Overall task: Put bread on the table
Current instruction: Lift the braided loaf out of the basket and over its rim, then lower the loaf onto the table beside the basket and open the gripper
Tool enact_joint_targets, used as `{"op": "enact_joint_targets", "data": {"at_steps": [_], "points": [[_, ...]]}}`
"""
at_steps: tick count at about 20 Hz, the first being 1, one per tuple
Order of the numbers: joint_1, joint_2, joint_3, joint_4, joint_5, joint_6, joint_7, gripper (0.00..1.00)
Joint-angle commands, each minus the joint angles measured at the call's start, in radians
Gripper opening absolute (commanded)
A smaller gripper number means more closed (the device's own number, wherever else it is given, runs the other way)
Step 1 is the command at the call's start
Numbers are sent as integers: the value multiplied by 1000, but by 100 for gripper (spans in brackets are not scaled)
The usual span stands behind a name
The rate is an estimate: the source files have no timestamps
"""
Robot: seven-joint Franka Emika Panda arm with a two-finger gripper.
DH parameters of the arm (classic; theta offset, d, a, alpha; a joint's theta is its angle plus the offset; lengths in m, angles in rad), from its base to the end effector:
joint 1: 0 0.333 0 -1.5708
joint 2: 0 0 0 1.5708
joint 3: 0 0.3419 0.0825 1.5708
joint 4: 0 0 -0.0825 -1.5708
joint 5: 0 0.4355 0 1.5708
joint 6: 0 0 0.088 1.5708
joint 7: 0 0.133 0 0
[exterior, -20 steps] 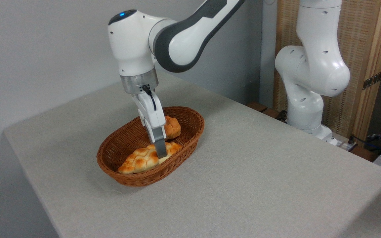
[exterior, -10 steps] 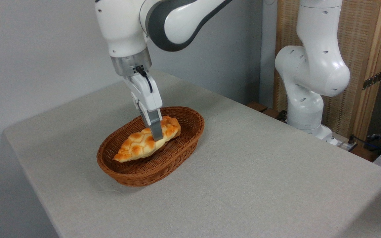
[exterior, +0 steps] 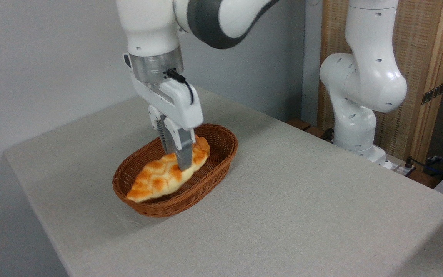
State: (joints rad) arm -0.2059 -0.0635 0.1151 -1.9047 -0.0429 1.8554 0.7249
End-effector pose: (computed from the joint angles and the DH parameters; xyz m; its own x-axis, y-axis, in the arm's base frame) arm 0.5896 -0.0569 0.5108 0.6935 -0.7192 0.0423 -0.7203 -0.6931 0.0275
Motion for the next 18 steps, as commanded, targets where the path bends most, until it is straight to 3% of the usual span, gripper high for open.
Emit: {"op": "enact_joint_targets", "data": {"at_steps": [1, 3, 7, 8, 9, 11, 15, 18], "points": [[-6, 7, 107, 13, -6, -12, 33, 37], [-6, 17, 142, 13, -6, -8, 59, 38], [-3, 43, 163, 12, -5, 20, 80, 49], [-1, 51, 164, 12, -5, 33, 79, 56], [-3, 65, 164, 12, -5, 57, 77, 75], [-3, 74, 164, 12, -3, 88, 77, 91], [-1, 88, 164, 12, 3, 111, 80, 100], [-1, 88, 164, 12, 52, 114, 79, 100]]}}
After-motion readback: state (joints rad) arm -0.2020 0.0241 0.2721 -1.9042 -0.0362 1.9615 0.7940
